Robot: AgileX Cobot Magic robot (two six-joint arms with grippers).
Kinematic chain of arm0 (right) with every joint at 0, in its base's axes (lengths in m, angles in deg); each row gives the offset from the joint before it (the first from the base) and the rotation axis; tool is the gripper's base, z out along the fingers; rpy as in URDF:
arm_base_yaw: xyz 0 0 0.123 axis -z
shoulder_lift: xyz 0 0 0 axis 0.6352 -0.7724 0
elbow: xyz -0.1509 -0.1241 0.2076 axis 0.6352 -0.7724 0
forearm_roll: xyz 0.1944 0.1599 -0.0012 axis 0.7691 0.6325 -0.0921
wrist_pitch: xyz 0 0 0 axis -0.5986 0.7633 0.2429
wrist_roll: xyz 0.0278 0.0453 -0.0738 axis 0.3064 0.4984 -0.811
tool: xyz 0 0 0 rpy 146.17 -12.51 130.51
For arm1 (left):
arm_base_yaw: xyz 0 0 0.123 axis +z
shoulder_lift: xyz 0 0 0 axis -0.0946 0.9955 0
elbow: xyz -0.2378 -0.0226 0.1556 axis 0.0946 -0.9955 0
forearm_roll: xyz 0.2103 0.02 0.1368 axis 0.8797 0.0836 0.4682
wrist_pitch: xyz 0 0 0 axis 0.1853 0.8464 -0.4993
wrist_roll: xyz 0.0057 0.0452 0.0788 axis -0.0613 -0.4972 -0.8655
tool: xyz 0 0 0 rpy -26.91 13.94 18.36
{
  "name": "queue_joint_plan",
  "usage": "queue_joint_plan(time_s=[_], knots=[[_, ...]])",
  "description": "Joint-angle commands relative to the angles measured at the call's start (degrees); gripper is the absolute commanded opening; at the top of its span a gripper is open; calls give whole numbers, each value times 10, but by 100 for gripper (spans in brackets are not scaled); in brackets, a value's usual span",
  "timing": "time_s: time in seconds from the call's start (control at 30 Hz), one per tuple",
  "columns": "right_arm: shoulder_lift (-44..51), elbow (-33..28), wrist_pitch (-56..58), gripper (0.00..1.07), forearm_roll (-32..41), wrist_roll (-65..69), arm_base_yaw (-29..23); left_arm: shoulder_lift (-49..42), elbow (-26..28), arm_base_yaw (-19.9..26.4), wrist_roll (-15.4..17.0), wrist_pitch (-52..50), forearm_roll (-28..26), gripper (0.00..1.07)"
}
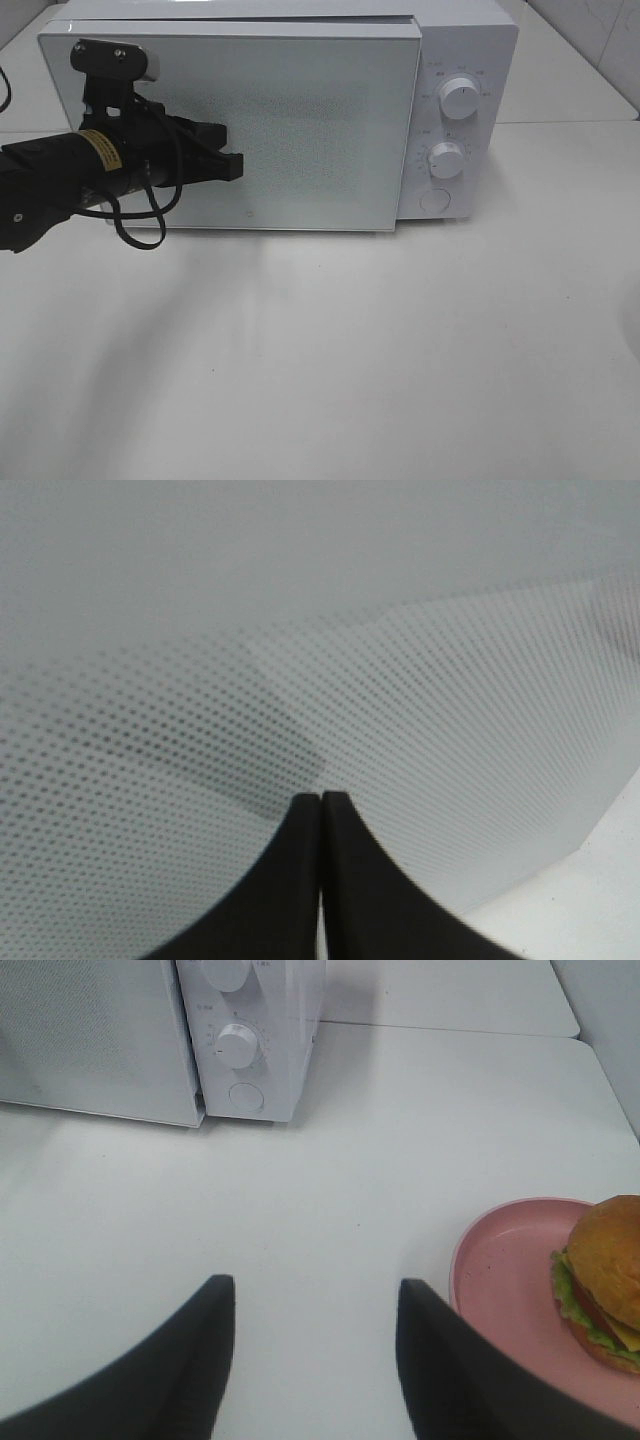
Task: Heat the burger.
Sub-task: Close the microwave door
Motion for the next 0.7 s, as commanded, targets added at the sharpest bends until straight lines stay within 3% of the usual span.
queue_joint_plan(time_s=[0.03,0.43,0.7], knots=[[14,-1,-5,52,0,-5,0,5,27,-1,-14,-10,-56,0],[14,-1,-5,52,0,-5,0,18,66,-3,-14,-11,-55,0],[14,-1,-5,52,0,-5,0,47,134,-15,-11,5,-58,0]])
